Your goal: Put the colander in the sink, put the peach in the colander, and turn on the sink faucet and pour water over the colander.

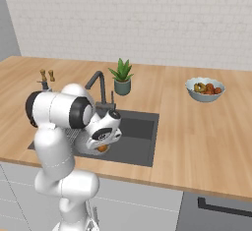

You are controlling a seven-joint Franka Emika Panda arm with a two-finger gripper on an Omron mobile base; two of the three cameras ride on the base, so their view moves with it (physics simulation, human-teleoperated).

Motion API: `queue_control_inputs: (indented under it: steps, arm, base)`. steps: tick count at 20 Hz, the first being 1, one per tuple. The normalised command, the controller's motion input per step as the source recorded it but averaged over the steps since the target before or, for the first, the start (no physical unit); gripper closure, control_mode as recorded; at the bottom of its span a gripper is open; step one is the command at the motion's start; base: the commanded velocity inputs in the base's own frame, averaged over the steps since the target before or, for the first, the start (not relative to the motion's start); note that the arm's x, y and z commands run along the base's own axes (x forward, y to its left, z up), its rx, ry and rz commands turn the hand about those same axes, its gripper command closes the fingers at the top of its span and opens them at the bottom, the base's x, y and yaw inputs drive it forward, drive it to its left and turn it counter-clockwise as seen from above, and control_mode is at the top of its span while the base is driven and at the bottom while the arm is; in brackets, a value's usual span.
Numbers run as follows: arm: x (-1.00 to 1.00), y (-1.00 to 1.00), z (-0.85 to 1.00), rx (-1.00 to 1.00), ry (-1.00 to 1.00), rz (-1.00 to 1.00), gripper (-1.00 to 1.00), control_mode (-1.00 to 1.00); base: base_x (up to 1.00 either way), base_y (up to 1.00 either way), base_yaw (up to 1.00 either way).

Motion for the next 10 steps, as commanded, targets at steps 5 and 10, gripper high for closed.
queue_control_inputs:
  steps: [5, 10]
  arm:
    - [0.16, 0.00, -0.21, 0.00, 0.00, 0.00, 1.00, -1.00]
    - [0.00, 0.00, -0.02, 0.00, 0.00, 0.00, 1.00, -1.00]
  base:
    - [0.00, 0.00, 0.00]
    - [0.00, 0.00, 0.00]
